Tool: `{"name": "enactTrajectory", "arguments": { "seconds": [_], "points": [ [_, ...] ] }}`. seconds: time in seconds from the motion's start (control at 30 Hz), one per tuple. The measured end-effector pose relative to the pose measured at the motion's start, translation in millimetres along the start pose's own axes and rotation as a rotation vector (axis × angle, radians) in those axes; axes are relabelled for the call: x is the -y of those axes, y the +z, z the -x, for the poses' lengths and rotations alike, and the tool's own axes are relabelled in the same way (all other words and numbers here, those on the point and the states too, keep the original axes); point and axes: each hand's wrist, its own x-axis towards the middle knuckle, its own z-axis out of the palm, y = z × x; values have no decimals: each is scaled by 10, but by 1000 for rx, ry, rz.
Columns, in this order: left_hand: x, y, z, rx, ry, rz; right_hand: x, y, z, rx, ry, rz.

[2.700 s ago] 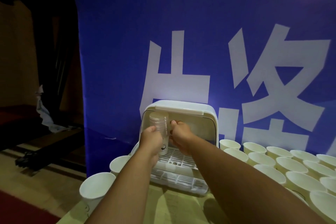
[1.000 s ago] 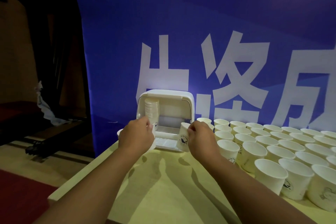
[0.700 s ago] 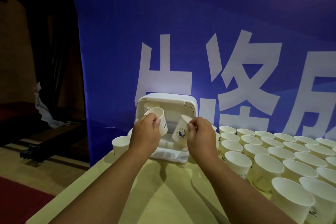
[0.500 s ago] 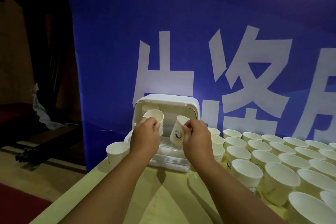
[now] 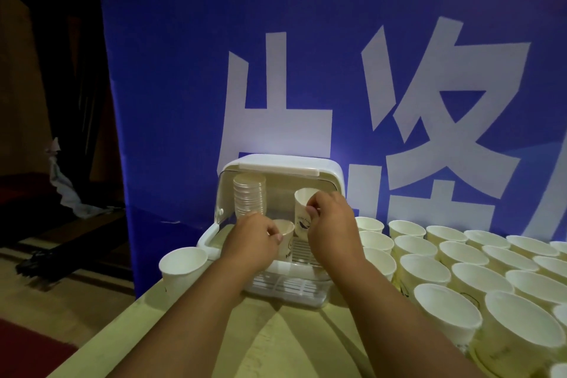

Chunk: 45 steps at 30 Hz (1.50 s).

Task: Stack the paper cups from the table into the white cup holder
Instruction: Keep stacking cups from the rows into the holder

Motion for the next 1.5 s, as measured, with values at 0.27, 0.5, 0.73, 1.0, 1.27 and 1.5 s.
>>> {"name": "enactTrajectory", "arguments": {
  "seconds": [0.27, 0.5, 0.73, 1.0, 1.27, 1.5],
  "points": [
    [-3, 13, 109, 66, 102, 45, 74, -188, -12, 30, -70, -81],
    [61, -61, 206, 48, 125, 216, 37, -264, -34, 279, -51, -26],
    [101, -11, 218, 67, 180, 112, -21, -215, 4, 477, -42, 73],
    [99, 31, 246, 46, 128, 66, -43, -146, 11, 496, -8, 131],
    [-62, -220, 477, -54, 153, -108, 55, -310, 256, 348, -5, 121],
    [72, -616, 888, -147, 17, -361, 1, -843, 604, 215, 125, 225]
  ]
}}
